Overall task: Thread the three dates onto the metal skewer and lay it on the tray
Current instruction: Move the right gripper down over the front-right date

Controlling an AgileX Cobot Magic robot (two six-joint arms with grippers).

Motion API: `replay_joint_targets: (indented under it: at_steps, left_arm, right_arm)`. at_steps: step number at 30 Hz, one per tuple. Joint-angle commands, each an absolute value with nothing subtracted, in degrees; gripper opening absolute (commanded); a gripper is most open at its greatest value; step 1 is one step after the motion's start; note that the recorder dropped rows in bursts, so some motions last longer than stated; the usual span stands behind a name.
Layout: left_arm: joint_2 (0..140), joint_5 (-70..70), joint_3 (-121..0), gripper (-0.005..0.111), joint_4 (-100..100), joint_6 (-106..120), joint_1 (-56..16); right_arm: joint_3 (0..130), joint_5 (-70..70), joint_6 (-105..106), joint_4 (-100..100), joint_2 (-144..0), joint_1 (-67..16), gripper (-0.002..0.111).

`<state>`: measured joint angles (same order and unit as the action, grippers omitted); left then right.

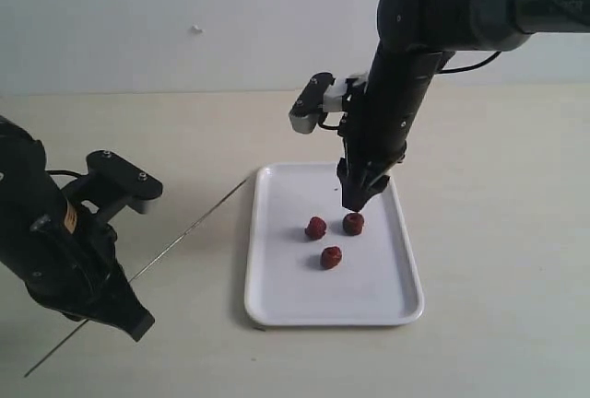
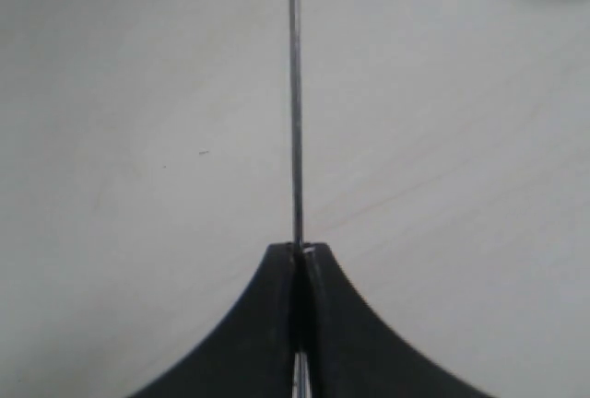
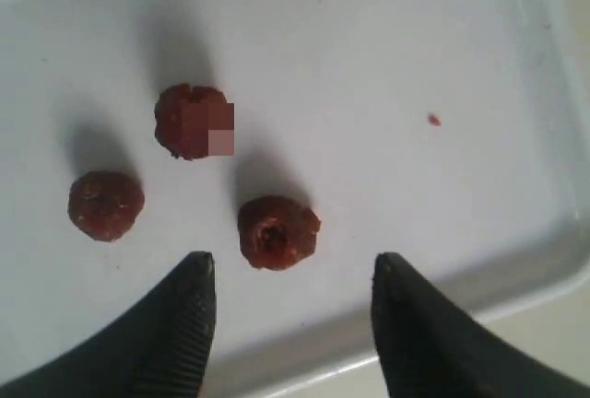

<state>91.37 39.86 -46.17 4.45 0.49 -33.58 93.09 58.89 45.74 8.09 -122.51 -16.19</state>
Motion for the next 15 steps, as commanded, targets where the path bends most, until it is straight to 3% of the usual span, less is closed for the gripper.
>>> replay_joint_targets:
  at_steps: [1, 15]
  left_arm:
    - [90.92, 39.24, -46.02, 0.0, 4.0, 0.0, -33.4]
    - [90.92, 39.24, -46.02, 0.0, 4.0, 0.0, -33.4]
  right_arm:
    - [94.15, 61.15, 44.88, 8.58, -125.06, -16.34, 0.052]
    - [94.23, 58.15, 44.89, 8.83, -127.24, -16.34, 0.052]
